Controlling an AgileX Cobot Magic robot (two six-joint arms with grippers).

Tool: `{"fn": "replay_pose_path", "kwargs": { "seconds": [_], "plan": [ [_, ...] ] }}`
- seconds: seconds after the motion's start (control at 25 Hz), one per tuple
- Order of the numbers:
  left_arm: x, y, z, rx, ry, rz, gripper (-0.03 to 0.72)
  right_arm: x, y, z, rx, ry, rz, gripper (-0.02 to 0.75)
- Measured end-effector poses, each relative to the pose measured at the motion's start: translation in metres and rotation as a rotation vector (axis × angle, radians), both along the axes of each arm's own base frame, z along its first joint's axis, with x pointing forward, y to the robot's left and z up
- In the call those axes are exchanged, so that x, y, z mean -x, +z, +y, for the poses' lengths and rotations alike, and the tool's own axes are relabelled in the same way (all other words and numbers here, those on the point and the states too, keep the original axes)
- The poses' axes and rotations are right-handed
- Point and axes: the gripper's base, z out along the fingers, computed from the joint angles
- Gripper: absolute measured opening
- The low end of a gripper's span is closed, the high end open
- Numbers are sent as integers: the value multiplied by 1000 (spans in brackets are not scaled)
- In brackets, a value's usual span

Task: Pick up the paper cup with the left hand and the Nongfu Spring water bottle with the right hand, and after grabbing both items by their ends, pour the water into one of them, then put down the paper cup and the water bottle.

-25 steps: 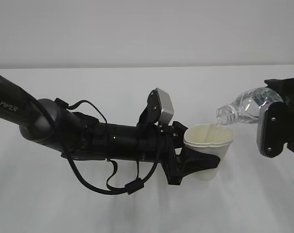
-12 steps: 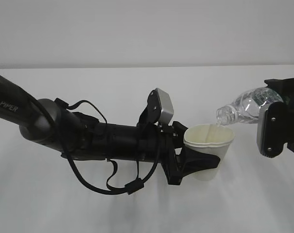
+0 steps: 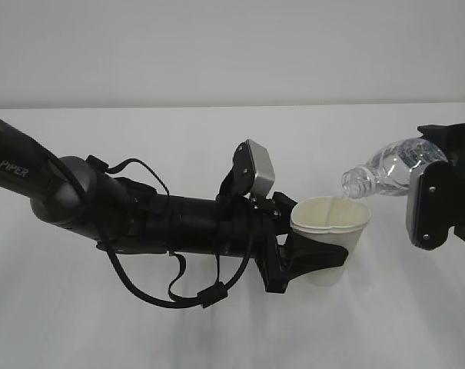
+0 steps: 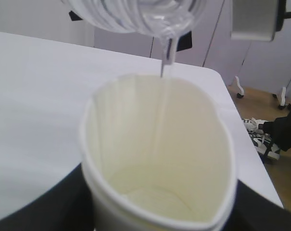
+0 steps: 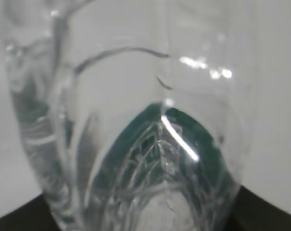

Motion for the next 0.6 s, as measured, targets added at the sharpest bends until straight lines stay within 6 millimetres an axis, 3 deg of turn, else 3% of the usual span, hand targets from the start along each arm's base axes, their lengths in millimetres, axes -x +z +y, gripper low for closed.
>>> {"fn": "replay_pose_path", "kwargs": {
  "seconds": [0.6],
  "plan": [
    [0,0,0,0,0,0,424,0,0,0,8,7,-1,403]
  ]
}}
